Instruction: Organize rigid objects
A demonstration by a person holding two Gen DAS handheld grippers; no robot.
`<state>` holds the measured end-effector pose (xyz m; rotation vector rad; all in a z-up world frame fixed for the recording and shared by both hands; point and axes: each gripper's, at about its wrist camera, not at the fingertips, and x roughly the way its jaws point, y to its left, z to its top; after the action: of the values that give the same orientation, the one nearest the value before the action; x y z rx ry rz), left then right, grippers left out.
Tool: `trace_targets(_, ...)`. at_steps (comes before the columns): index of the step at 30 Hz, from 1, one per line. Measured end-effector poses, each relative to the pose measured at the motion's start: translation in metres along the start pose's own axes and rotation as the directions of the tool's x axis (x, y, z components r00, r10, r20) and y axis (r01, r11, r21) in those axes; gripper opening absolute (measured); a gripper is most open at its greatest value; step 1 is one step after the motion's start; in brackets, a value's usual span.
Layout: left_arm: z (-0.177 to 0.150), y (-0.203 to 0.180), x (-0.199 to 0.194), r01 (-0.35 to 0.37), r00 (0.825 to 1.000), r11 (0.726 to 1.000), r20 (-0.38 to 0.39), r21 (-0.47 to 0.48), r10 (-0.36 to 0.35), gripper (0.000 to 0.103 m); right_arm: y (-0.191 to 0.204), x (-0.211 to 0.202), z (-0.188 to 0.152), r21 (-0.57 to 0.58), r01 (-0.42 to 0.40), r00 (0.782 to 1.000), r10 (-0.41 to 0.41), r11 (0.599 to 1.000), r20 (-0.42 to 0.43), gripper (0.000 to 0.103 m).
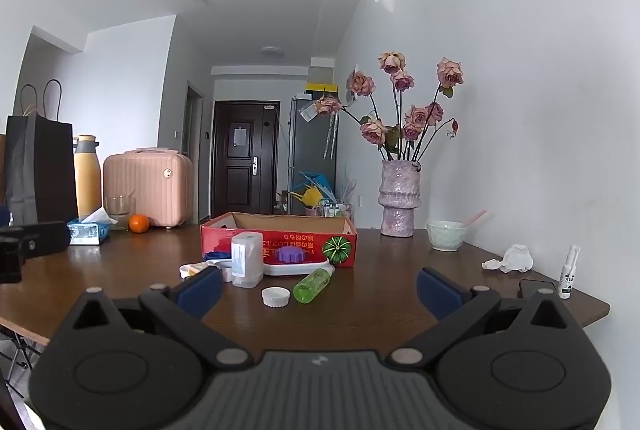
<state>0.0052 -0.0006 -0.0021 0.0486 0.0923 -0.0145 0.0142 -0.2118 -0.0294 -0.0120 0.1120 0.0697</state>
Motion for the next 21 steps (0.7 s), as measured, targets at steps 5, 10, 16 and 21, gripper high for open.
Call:
trace_targets(5,-0.0006,0.0013,0.0013,-0.011,1.000,1.000,-0.009,-0.013,0.011,0.103,-0.0005,0.0005,0.0000,0.006,0.004,1.000,-0.004,1.000,-0.005,0.103)
trace_targets(10,0.0012,0.0036,0.0042,-0.018,1.000,1.000,-0.023,-0.023,0.018,0.103,0.0005,-0.0009,0.0002,0.001,0.004,1.000,-0.004,1.000,-0.001,0.103)
trace_targets(16,0.0015,0.0031,0.0054,-0.023,0.999,1.000,-0.026,-0.020,0.022,0.103,0.0008,-0.0018,0.0001,-0.002,0.003,1.000,-0.003,1.000,-0.002,0.103)
trace_targets(21,-0.0002,0.0020,0.0056,-0.029,0.999,1.000,-0.023,-0.006,0.029,0.103,0.0009,-0.0023,0.0006,-0.003,0.005,1.000,-0.005,1.000,0.002,0.103)
